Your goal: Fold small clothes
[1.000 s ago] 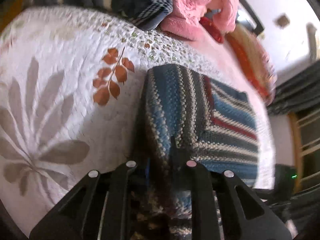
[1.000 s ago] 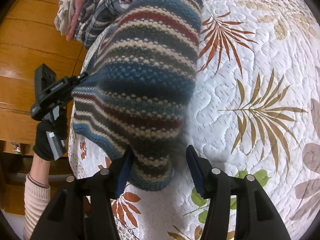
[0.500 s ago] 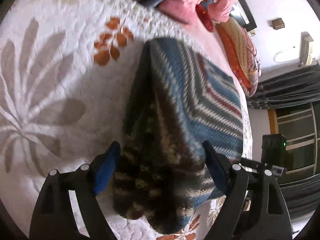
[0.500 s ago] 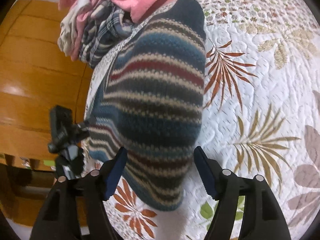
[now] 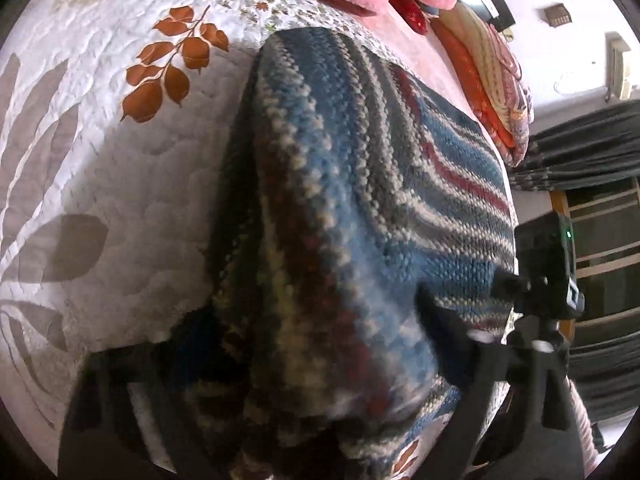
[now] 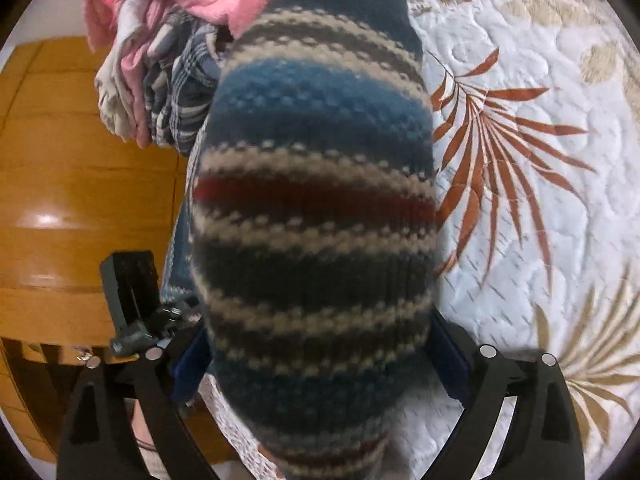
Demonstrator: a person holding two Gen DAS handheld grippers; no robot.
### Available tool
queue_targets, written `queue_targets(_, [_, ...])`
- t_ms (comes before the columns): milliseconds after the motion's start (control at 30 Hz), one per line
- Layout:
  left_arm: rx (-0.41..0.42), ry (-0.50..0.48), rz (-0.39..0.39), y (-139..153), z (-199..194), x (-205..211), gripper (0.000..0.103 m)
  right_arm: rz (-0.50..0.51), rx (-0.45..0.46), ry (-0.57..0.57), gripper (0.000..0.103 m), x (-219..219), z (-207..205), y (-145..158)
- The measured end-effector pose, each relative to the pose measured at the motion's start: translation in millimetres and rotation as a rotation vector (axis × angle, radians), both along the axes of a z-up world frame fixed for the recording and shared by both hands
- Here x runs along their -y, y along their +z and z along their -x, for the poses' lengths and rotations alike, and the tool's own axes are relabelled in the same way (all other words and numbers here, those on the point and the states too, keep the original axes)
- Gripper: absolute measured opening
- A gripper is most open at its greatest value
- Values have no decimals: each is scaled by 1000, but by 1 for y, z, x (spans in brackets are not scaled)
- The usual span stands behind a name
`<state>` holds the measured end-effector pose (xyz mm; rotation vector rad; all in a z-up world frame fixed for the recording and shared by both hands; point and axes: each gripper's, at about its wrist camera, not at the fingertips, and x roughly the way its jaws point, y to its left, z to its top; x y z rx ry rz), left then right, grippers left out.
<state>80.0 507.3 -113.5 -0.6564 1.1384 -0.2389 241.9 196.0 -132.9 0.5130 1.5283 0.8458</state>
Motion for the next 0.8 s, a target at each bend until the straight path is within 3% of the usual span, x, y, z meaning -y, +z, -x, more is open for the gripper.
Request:
queue_targets(67, [3,11,41,-1,3,-2,56,8,33,6,87,-3,0,5])
queue_targets(133, [12,13,53,0,4,1,53,10,55,11,75,-4,2,11])
queue_targets(200, [39,3,71,4,7,4,50,1,75,19,70,2,5,19])
queue_targets(367, [121,-23,165,19,18,30,48,-6,118,47,69,25,10,49])
queue_targets(500, [159,-74,216,28,28,80,48,23,167,84,69,62,19,79])
queue_targets(667, [192,-154,213,39,41,151,48,68,187,99,69,130,38,104])
queue_targets(800, [231,-177,201,40,58,211,48,109,188,96,69,182,51,107])
